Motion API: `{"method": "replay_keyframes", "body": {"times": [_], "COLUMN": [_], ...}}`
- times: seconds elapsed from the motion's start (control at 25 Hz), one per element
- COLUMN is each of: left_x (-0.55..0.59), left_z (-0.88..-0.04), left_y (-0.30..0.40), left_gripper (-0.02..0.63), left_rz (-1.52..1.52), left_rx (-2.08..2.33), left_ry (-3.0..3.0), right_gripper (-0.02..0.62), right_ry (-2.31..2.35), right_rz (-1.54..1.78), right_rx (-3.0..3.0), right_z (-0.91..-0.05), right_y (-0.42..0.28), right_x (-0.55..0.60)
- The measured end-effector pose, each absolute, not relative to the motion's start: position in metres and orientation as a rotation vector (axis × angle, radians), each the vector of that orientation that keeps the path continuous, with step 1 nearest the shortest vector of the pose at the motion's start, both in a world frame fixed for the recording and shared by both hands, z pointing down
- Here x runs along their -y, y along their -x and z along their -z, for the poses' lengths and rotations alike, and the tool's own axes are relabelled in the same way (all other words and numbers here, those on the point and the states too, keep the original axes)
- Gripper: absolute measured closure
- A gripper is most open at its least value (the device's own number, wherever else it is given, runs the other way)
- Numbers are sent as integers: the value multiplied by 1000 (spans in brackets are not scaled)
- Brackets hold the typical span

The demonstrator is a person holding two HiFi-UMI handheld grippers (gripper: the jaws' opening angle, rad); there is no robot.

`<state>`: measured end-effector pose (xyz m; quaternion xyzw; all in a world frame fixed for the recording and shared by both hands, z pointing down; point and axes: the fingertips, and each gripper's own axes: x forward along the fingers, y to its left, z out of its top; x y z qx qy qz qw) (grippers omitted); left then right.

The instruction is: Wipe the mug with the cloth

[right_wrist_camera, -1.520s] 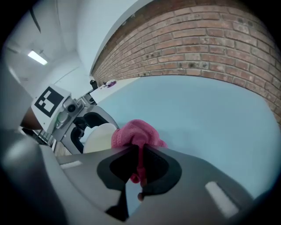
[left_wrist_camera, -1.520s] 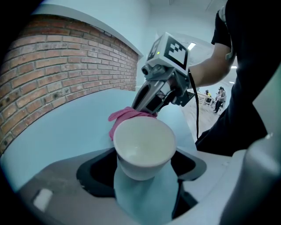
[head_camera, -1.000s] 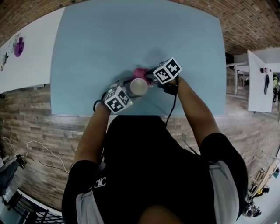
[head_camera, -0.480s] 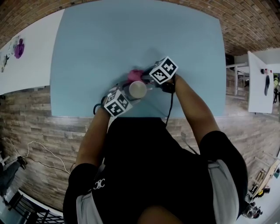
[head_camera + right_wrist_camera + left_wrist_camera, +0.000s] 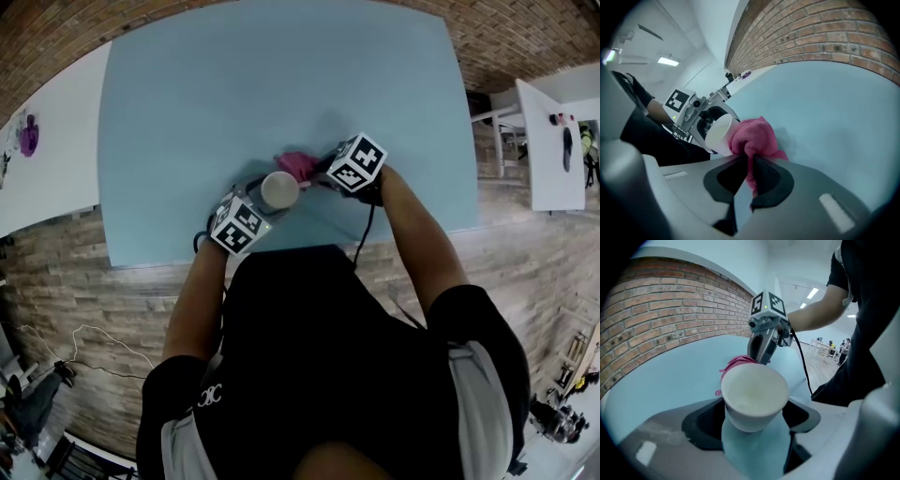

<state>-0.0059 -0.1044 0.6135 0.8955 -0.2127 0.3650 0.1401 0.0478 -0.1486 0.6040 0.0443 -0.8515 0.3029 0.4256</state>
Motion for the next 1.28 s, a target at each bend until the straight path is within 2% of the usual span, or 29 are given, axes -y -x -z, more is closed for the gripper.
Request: {"method": "replay_keyframes", "body": {"times": [0.4, 0.68, 1.04, 1.08, 1.16, 1.28], "left_x": [110, 111, 83, 81, 83, 94], "left_z": [-609, -607, -619, -622, -625, -622], "left_y": [2, -10, -9, -7, -1, 3], "left_gripper": [207, 204, 298, 294, 242, 222], "left_rz": [-962, -917, -1037, -1062, -1096, -1091], "left_rx": [784, 814, 630, 605, 576, 509], "left_ry": [-2541, -2533, -2598, -2602, -2606, -2646], "right_gripper": [559, 559, 559, 559, 558, 558], "right_ry": [-233, -274, -435, -434, -408, -335], "right_rz": [-884, -786, -692, -673, -631, -583], "right_rx": [2235, 2279, 2270, 2275, 2286, 2285], "right_z": [-604, -599, -599, -597, -593, -588], "right_y": [-59, -44, -68, -69, -68, -66], "right_x": [94, 96, 136, 139, 142, 143]}}
